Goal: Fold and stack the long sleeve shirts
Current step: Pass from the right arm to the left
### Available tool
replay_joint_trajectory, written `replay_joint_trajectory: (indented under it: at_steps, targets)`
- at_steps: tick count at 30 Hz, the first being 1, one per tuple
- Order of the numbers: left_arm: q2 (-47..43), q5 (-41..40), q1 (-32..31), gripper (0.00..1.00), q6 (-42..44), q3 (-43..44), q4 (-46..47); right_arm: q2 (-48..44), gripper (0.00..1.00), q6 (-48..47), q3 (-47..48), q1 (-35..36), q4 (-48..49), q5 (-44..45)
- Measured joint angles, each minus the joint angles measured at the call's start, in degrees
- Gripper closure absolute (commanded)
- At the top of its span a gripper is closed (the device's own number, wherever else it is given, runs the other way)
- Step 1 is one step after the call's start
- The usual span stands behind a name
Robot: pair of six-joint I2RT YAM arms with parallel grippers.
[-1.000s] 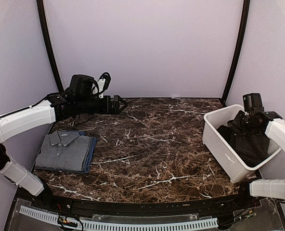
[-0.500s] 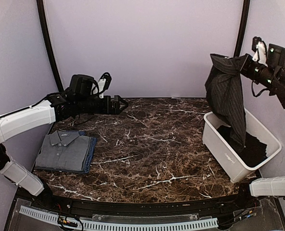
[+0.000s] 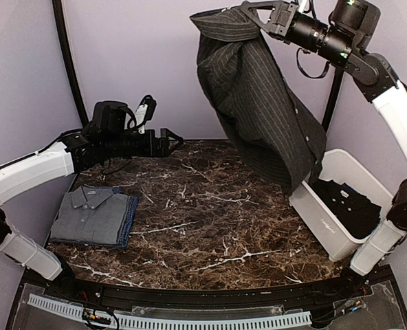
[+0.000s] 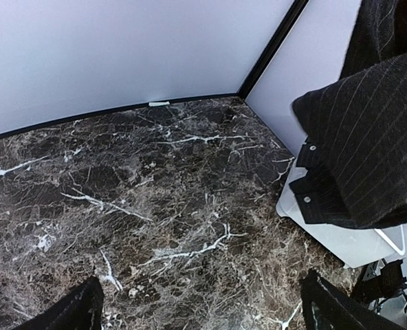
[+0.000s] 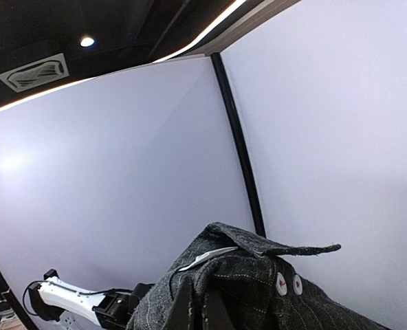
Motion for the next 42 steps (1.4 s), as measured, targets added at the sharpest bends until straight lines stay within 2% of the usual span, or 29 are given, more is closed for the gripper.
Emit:
replay_joint_trajectory:
  at_steps: [3, 8, 14, 22, 35, 37, 42]
  targets:
    - [-1.4, 0.7, 0.0, 0.01, 0.0, 0.0, 0.9, 3.0, 1.0, 0.7, 3.6, 2.5, 1.1, -2.4]
    - [-4.6, 1.6, 0.0, 0.01, 0.1, -0.9, 2.7, 4.5, 1.0, 1.9, 3.1, 2.7, 2.5, -3.6]
    - [-6.1, 1.2, 0.0, 0.04, 0.2, -2.3, 3.8, 2.4, 1.0, 4.1, -7.9, 1.0, 5.6, -5.1]
    - [-4.7, 1.2, 0.0, 0.04, 0.3, -5.4, 6.1, -0.1, 1.0, 4.9, -22.9, -1.4, 7.4, -12.5]
    - [-2.8, -1.3, 0.0, 0.06, 6.5, -6.9, 11.3, -5.0, 1.0, -0.5, -24.5, -1.4, 4.7, -19.5]
    - [-2.8, 0.0, 0.1, 0.08, 7.6, -6.9, 12.5, -5.4, 1.0, -1.4, -24.5, -1.4, 4.1, -19.9]
    - [-2.3, 10.2, 0.1, 0.16, 10.5, -6.6, 15.8, -5.6, 1.0, -3.5, -24.5, -1.4, 1.6, -19.8]
